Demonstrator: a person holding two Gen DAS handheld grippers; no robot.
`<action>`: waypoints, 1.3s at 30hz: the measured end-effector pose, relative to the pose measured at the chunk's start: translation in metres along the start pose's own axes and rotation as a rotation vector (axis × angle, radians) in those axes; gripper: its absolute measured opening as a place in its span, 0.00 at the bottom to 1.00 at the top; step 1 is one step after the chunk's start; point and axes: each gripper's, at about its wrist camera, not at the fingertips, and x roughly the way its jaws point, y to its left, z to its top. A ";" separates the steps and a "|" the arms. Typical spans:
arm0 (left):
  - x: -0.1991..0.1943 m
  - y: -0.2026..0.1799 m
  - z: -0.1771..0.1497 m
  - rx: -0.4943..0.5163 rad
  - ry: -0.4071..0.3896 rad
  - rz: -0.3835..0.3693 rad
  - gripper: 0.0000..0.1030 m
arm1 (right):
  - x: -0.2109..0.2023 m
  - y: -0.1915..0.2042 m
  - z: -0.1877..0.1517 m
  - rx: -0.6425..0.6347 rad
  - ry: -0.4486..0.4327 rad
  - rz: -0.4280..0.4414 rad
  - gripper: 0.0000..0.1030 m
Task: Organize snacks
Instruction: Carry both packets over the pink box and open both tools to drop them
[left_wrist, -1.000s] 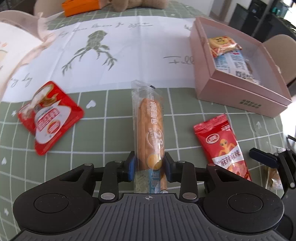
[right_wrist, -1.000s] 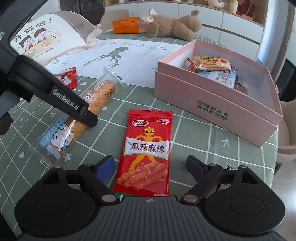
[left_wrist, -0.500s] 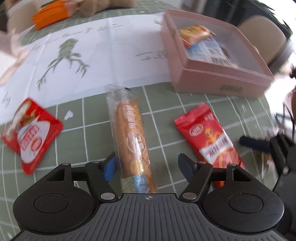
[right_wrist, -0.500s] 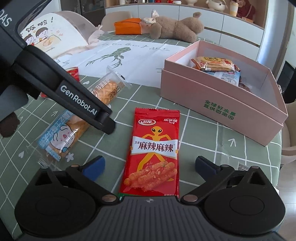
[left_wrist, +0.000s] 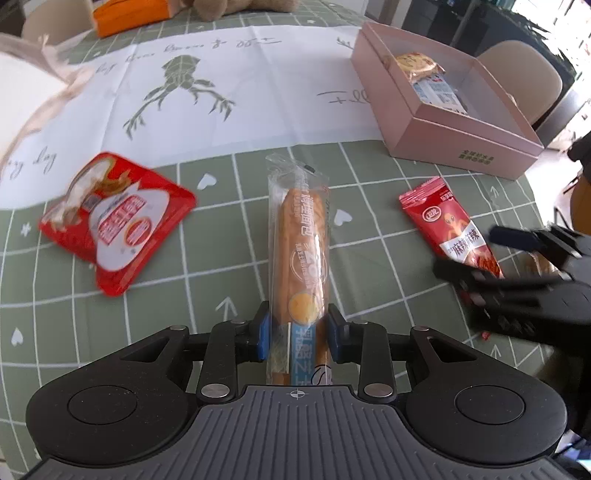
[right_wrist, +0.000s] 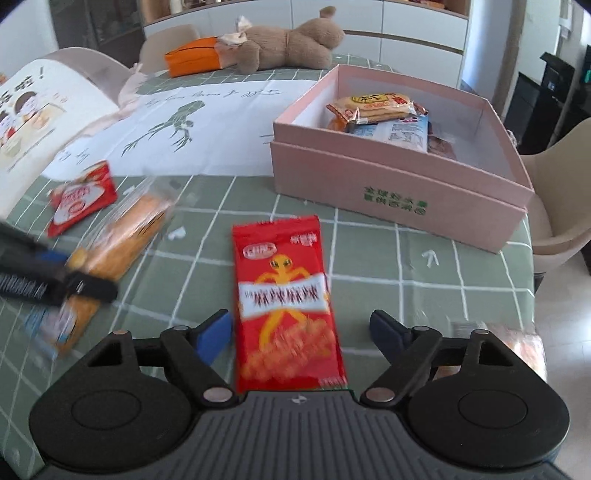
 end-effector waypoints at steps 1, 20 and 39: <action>-0.001 0.002 0.000 -0.008 0.003 -0.008 0.33 | 0.003 0.003 0.004 -0.005 0.000 -0.007 0.78; 0.001 -0.007 0.004 0.027 -0.033 -0.072 0.33 | -0.033 0.006 0.001 0.006 0.069 0.075 0.43; -0.025 -0.104 0.242 0.023 -0.155 -0.344 0.35 | -0.080 -0.108 0.149 0.114 -0.154 -0.045 0.52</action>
